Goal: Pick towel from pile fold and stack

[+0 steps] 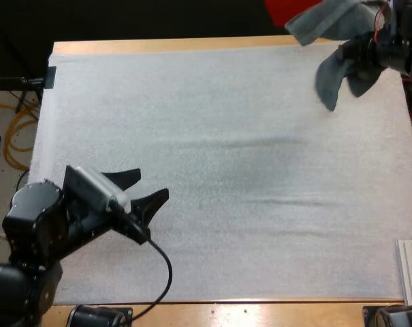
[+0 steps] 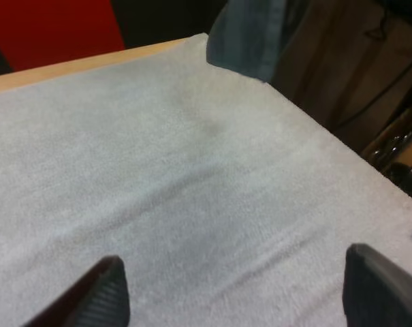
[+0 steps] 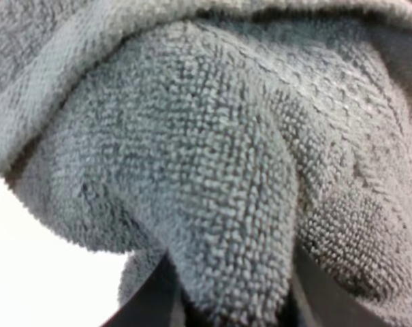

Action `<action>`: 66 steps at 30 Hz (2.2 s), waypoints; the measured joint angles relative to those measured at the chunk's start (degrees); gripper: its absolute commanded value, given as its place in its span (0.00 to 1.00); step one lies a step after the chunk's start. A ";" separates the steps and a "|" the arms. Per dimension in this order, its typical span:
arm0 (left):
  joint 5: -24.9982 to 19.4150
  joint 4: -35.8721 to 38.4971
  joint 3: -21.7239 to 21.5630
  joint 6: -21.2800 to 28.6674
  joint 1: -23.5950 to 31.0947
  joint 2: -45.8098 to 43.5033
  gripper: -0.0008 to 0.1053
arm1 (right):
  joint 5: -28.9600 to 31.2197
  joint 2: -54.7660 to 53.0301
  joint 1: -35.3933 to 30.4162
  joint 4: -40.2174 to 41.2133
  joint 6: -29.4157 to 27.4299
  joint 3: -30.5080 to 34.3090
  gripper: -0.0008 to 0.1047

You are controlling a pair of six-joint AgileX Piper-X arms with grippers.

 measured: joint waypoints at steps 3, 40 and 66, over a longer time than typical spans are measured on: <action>-1.62 2.03 0.00 1.18 0.00 -2.45 0.61 | -0.20 -4.11 2.76 5.16 0.00 0.00 0.01; -6.30 12.17 0.00 1.91 0.00 -10.35 0.59 | 5.74 -5.65 34.74 7.63 1.92 13.69 0.85; -7.59 20.94 0.00 1.91 0.00 -10.35 0.59 | 5.74 -19.41 34.74 23.88 8.56 21.26 0.68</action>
